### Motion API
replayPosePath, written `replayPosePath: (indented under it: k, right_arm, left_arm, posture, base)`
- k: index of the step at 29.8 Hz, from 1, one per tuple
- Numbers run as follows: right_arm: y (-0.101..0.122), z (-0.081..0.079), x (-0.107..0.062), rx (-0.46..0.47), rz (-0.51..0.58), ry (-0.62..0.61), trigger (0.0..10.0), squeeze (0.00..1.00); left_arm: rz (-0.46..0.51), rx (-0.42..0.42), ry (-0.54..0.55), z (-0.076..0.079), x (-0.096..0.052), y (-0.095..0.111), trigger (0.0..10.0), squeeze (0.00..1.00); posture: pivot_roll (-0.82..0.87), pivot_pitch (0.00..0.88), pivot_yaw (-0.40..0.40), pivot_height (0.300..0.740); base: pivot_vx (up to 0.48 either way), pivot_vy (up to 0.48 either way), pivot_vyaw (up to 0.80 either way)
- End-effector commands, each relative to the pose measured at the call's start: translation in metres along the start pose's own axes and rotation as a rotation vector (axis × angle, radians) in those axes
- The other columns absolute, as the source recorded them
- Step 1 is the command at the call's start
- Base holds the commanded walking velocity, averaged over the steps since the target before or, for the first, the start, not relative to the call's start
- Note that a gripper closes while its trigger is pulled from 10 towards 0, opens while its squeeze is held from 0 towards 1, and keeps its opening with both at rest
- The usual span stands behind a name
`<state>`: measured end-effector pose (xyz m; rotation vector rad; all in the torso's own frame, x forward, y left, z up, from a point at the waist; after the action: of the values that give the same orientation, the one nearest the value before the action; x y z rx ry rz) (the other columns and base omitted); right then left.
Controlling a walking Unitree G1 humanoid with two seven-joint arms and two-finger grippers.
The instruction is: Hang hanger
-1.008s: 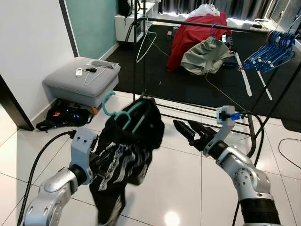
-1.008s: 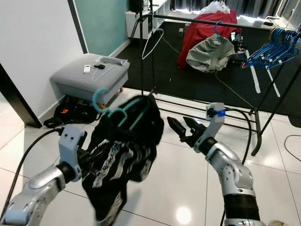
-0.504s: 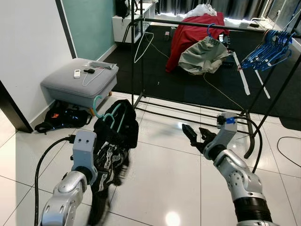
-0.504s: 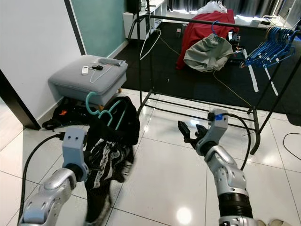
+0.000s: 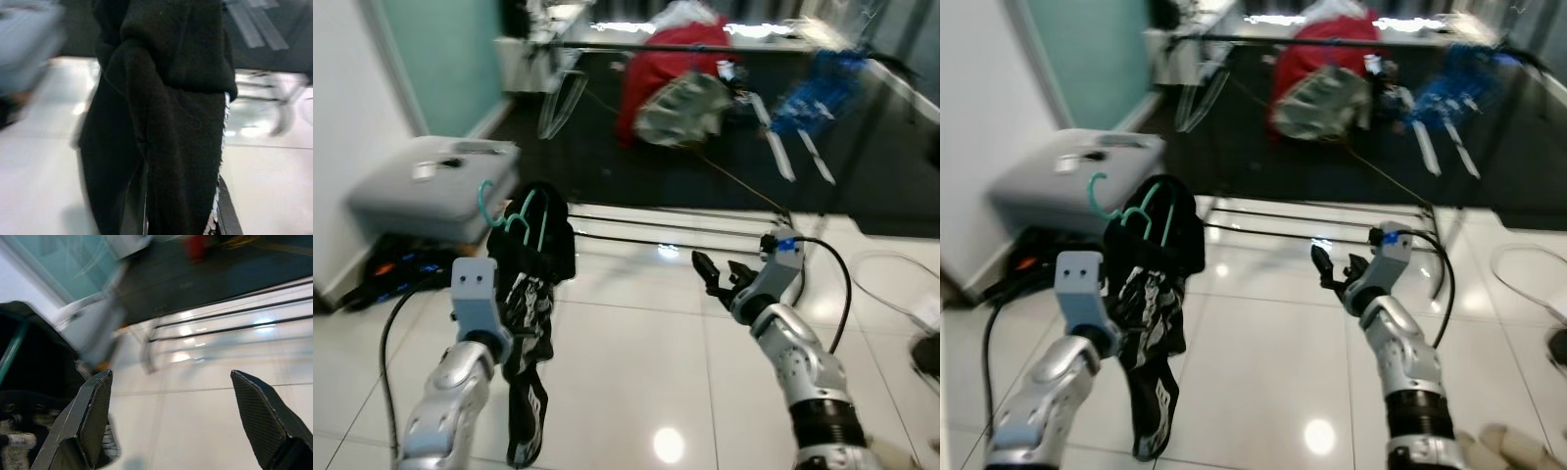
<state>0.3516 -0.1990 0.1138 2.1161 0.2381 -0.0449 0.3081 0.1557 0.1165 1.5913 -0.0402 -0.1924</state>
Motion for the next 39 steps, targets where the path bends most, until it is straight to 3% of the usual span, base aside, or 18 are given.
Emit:
replayPosePath:
  k: [1, 19, 23, 29, 35, 39]
  right_arm:
    - [0.0, -0.009, 0.003, 0.003, 0.02, 0.022, 10.0, 0.0]
    - [0.0, -0.012, 0.004, -0.028, 0.031, 0.028, 10.0, 0.0]
    - [-0.002, -0.017, 0.001, -0.059, 0.01, 0.08, 10.0, 0.0]
    - [0.0, -0.018, 0.001, -0.037, 0.032, 0.081, 10.0, 0.0]
    - [0.001, -0.015, 0.0, -0.01, 0.043, 0.067, 10.0, 0.0]
    - [-0.001, -0.015, -0.001, -0.009, 0.032, 0.056, 10.0, 0.0]
  left_arm:
    - [0.049, 0.008, 0.015, -0.006, 0.0, 0.008, 10.0, 0.0]
    - [0.077, 0.033, 0.002, -0.003, 0.01, 0.015, 10.0, 0.0]
    - [0.034, 0.1, 0.172, -0.023, 0.009, 0.012, 10.0, 0.0]
    - [0.054, 0.148, 0.156, -0.018, 0.011, 0.016, 10.0, 0.0]
    - [0.086, 0.2, 0.111, -0.011, 0.014, 0.021, 10.0, 0.0]
    - [0.134, 0.234, 0.034, 0.003, 0.016, 0.028, 10.0, 0.0]
  posture:
    - [-0.1, 0.035, 0.004, 0.74]
    - [-0.13, 0.043, 0.009, 0.74]
    - [-0.13, 0.047, 0.013, 0.74]
    - [-0.12, 0.048, 0.013, 0.74]
    - [-0.13, 0.052, 0.023, 0.74]
    - [-0.13, 0.054, 0.029, 0.74]
  base:
    - [0.48, 0.0, 0.0]
    - [0.48, 0.0, 0.0]
    - [0.399, 0.0, 0.0]
    - [0.395, 0.0, 0.64]
    - [0.394, 0.0, 0.0]
    - [0.401, 0.0, -0.8]
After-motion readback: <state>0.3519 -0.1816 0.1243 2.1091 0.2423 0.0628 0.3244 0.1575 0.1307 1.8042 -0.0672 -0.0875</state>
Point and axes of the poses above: a point about 5 cm out from each wrist's last joint towards the gripper, its own x axis pointing out of the wrist towards the gripper, its own y axis along the axis of the wrist's last joint, z = x × y, the point moved 2 cm from there along x, pointing out of the wrist towards the gripper, and after that the axes turned 9 degrees about x, right-handed, at the moved point
